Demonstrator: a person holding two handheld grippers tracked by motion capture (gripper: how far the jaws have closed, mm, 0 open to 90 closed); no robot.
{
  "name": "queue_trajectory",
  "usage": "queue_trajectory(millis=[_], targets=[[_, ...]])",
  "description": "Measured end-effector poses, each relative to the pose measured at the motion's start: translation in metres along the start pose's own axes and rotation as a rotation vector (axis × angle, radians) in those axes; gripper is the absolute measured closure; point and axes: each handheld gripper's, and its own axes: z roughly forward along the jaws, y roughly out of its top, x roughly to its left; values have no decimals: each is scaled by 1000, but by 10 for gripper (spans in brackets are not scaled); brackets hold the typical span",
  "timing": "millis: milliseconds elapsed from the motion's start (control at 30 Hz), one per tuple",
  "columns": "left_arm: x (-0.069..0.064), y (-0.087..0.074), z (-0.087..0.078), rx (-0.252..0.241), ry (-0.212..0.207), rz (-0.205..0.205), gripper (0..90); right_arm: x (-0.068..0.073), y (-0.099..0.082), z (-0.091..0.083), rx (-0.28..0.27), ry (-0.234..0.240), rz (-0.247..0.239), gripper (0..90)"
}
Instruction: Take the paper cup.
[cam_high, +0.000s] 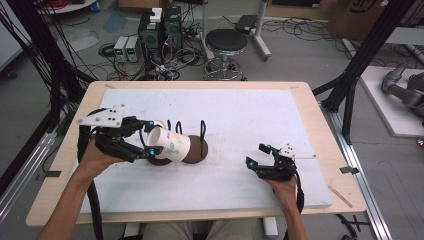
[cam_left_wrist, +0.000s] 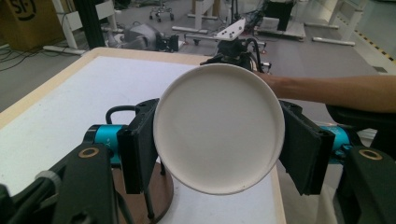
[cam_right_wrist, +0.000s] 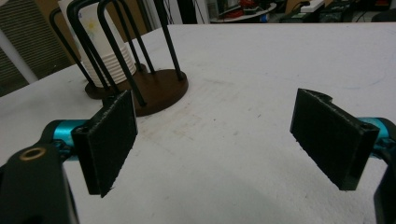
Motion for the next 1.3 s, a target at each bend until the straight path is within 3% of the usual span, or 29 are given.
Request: queue_trajectory(millis=[300, 367, 767, 1300], targets=[[-1, -24, 5, -36, -15, -23, 353, 1, 0, 0, 1, 1, -20, 151], [0, -29, 6, -63, -26, -27, 353, 1, 0, 0, 1, 2, -20, 151], [0, -48, 11, -82, -34, -48, 353, 2, 0, -1, 6, 3, -22, 151], [4, -53, 10, -81, -33, -51, 353, 2, -1, -4, 8, -7, -9, 151]])
